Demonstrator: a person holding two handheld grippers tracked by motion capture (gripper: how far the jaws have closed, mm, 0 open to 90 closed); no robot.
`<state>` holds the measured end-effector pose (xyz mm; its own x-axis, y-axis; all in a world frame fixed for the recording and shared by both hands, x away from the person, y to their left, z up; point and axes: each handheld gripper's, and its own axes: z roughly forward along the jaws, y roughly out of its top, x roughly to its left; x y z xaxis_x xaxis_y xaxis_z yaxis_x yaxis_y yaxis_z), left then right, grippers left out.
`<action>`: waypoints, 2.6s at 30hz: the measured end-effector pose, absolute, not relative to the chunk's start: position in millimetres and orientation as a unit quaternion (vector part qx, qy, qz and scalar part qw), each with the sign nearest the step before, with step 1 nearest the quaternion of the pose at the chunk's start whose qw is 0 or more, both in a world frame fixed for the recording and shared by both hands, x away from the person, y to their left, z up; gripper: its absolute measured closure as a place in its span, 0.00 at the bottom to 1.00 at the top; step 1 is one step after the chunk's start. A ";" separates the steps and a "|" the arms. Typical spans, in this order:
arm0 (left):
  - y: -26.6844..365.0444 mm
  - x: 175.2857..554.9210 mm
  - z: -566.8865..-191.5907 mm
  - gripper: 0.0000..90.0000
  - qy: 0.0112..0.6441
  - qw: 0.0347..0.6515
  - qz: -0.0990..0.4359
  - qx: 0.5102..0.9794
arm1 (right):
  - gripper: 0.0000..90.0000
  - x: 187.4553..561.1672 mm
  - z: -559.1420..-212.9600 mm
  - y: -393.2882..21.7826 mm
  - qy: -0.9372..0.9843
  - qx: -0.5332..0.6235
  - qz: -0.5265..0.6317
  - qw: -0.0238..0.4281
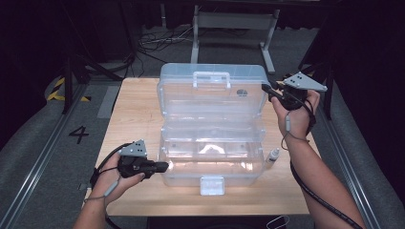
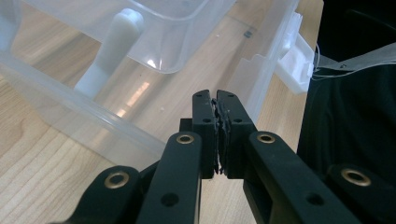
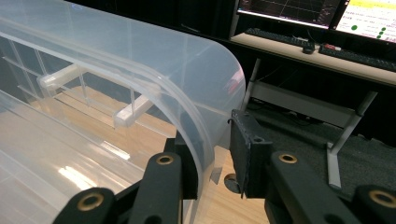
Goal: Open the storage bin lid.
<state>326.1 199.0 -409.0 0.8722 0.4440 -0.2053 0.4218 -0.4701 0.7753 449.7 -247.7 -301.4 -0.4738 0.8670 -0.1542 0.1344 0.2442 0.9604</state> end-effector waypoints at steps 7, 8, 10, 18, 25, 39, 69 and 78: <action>199.1 326.2 -409.1 0.96 0.252 0.449 0.012 0.857 | 0.84 456.9 -298.9 -246.5 0.702 0.365 0.491 0.364; 199.1 326.1 -409.2 0.96 0.251 0.449 0.012 0.857 | 0.84 456.9 -298.9 -246.5 0.702 0.365 0.491 0.364; 199.4 326.4 -409.1 0.96 0.250 0.449 0.011 0.858 | 0.84 460.1 -297.6 -246.1 0.705 0.370 0.487 0.359; 199.2 326.7 -409.3 0.96 0.249 0.449 0.012 0.858 | 0.85 470.5 -294.6 -245.0 0.711 0.384 0.477 0.346; 198.2 327.0 -408.5 0.95 0.248 0.445 0.013 0.860 | 0.85 481.8 -294.9 -246.3 0.714 0.386 0.476 0.339; 197.5 332.4 -409.7 0.95 0.245 0.444 0.010 0.862 | 0.90 499.2 -294.8 -245.0 0.716 0.394 0.471 0.331; 197.9 333.3 -410.9 0.94 0.246 0.448 0.005 0.860 | 0.93 537.2 -306.5 -244.1 0.720 0.416 0.461 0.309; 198.1 333.0 -411.2 0.94 0.248 0.449 0.005 0.858 | 0.94 543.3 -315.3 -241.3 0.712 0.414 0.464 0.325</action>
<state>333.0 198.1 -411.2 0.8770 0.4302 -0.2142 0.4213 -0.4739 0.7733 543.3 -241.3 -315.3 -0.4451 0.8920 -0.0792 0.2888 0.2267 0.9301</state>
